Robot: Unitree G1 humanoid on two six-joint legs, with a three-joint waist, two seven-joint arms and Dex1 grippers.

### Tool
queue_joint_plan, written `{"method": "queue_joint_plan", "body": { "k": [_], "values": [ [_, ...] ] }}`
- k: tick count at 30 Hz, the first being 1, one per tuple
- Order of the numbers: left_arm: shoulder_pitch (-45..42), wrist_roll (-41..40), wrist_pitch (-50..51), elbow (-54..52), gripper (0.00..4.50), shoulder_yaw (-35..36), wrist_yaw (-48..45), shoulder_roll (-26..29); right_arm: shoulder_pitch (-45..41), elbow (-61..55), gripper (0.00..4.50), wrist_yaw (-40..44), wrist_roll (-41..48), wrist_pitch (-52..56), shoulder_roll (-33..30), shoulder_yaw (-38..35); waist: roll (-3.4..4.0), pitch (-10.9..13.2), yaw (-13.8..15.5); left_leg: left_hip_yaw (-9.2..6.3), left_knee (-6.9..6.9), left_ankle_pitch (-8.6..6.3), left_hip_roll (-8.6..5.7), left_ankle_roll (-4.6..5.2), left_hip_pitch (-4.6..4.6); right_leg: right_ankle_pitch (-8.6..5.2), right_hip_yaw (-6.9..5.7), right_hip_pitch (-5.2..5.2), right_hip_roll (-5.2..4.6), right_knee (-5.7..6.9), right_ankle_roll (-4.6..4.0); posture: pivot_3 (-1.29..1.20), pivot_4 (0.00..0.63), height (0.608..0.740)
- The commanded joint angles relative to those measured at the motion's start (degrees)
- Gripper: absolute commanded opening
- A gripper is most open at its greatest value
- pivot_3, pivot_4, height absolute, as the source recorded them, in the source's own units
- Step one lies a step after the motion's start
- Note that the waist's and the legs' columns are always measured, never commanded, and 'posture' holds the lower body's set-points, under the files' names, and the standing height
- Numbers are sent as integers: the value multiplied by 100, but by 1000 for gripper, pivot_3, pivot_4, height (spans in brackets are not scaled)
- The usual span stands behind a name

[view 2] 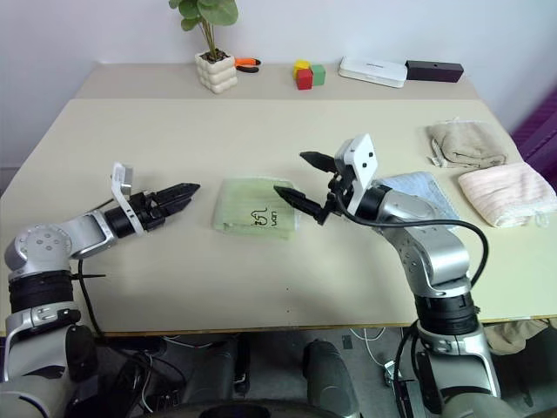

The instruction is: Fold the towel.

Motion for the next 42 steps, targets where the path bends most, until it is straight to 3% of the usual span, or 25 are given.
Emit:
{"method": "queue_joint_plan", "body": {
  "k": [1, 7, 17, 20, 27, 35, 42],
  "values": [
    [-74, -328, 446, -3, 4500, 111, -120, -60, 26, -131, 4478, 237, 67, -129, -156, -19, 0, 0, -4, -1, 0, 0, 0, 0, 0, 0, -1, 0, 0, 0, -1, 0, 150, 735],
    [-187, -170, 800, 168, 4500, -198, -55, -454, 63, -147, 4478, 129, -35, -199, -81, 121, -1, 0, 8, -1, 0, 0, -1, 0, 0, 0, 0, 0, 0, 0, -1, 0, 150, 735],
    [-569, 385, 311, 1061, 4500, -478, 5, -945, 130, -197, 4478, -123, -165, -337, -102, 157, 4, -4, 101, -2, 8, 0, -5, -1, 6, 0, -1, 11, -4, 0, -1, 0, 150, 735],
    [-731, 490, 228, 1490, 3670, -399, 30, -1030, 145, -214, 4500, -183, -182, -360, -91, 151, 3, -4, 141, -3, 14, 0, -7, 0, 14, -1, 0, 22, -4, -1, -5, 0, 150, 735],
    [-816, 681, 226, 1578, 139, -581, -194, -1034, 224, -263, 4500, -84, -150, -446, -283, 40, 23, -16, 144, -5, 13, 0, -6, 0, 27, -1, -1, 33, -4, 0, -5, 0, 150, 735],
    [-696, 805, -570, 1061, 63, -706, -873, -1018, 386, -251, 4500, 325, 88, -422, -657, -176, 24, -15, 138, -5, 10, -1, -8, 0, 49, -10, -1, 56, -7, -5, -22, 0, 150, 735],
    [-629, 1017, -2811, 1291, 63, 584, -81, -783, 489, -247, 4500, 409, 142, -400, -735, -206, 12, -8, 66, -1, -7, -1, -5, 0, 48, -9, 3, 43, -8, -6, -20, 0, 150, 735]
  ]
}}
